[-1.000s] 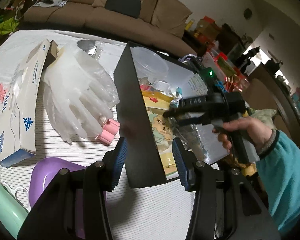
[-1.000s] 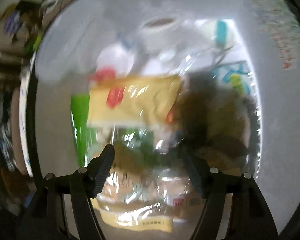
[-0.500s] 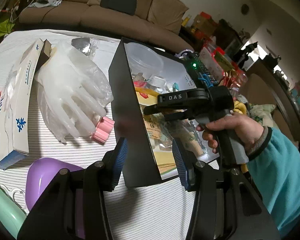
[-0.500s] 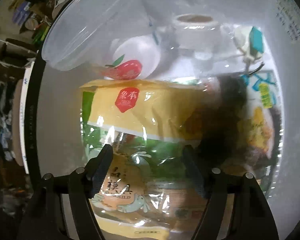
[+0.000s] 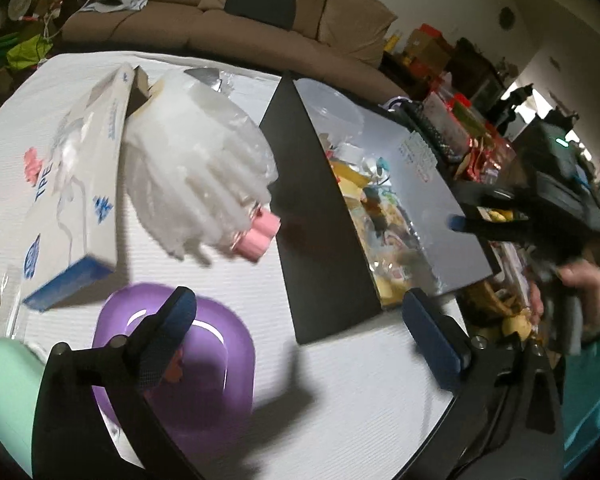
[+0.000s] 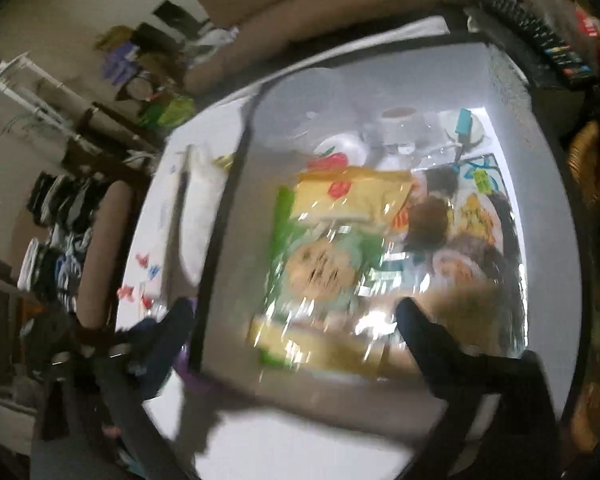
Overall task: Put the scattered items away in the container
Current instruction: 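Open both grippers and withdraw them from the box, then move the left gripper to the mint-green container and grasp its rim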
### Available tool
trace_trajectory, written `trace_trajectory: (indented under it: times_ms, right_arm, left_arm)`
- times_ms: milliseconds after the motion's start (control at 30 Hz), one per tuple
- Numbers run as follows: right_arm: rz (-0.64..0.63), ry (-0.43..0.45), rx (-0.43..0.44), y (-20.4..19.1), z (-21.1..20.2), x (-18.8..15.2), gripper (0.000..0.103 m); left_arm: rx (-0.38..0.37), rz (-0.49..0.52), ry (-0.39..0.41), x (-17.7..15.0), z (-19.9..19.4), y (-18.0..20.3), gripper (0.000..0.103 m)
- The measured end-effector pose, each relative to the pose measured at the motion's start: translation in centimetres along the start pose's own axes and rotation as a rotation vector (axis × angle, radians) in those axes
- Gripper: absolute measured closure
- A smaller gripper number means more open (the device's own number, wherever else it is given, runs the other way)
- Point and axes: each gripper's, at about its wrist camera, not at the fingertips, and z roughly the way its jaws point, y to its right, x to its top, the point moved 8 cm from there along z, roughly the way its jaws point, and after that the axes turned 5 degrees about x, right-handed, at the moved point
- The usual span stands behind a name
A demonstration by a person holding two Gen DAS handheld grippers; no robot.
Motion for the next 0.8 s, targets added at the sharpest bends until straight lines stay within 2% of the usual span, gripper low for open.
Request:
trace_trajectory:
  times_ms: [100,200,333,467,500,633,800]
  right_arm:
    - [-0.046,0.040,-0.042,-1.8,-0.4,-2.7,0.000]
    - [-0.069,0.048,-0.048,-2.9,-0.6,-5.3,0.000]
    - [-0.114,0.062,-0.037,-4.7,-1.2,-8.9,0.000]
    - [-0.174,0.036,-0.031,-7.0,0.5,-12.6,0.000]
    - [-0.191,0.022,-0.031,-7.5,1.1,-13.4,0.000]
    - [-0.265,-0.009,-0.025,-9.7,3.4,-15.9,0.000]
    - [-0.297,-0.031,0.025,-12.7,6.0,-17.1,0.000]
  left_arm:
    - [-0.007,0.012,-0.001,-1.0,-1.2,0.9,0.000]
    - [0.012,0.036,0.006,-2.5,-3.5,1.6,0.000]
    - [0.052,0.021,0.028,-4.5,-6.8,-0.3,0.000]
    - [0.201,0.019,0.061,-7.6,-10.2,-5.3,0.000]
    - [0.240,-0.008,0.060,-8.3,-10.9,-7.1,0.000]
    - [0.300,-0.156,0.049,-10.4,-12.8,-13.6,0.000]
    - [0.307,-0.357,0.079,-11.3,-14.3,-19.9,0.000]
